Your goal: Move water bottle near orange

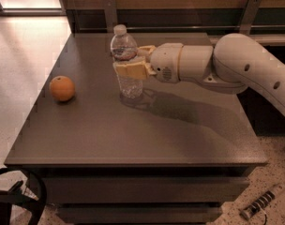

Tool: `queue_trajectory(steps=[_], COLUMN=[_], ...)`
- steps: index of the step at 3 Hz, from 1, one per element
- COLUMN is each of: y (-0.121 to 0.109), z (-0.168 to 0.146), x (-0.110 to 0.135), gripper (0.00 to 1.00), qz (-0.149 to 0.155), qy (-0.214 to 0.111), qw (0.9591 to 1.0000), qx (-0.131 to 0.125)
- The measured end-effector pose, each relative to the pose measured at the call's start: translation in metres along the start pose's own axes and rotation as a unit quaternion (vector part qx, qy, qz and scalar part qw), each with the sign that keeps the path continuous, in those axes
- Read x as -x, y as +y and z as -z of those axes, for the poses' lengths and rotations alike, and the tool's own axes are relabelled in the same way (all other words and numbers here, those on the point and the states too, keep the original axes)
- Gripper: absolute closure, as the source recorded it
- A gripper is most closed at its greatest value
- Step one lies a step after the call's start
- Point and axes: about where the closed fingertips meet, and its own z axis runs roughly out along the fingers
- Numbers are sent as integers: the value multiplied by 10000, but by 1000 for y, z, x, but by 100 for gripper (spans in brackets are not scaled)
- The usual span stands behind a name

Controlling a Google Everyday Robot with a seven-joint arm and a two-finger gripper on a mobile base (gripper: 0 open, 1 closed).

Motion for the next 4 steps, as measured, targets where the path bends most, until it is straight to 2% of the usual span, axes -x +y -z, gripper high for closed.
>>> queue_trajectory(steps=[2,4], y=[3,33], z=[-11,-59], x=[-3,-4], gripper=[100,100], qz=[-74,-131], qy=[-47,-392], qw=[10000,9991], qx=[-25,87])
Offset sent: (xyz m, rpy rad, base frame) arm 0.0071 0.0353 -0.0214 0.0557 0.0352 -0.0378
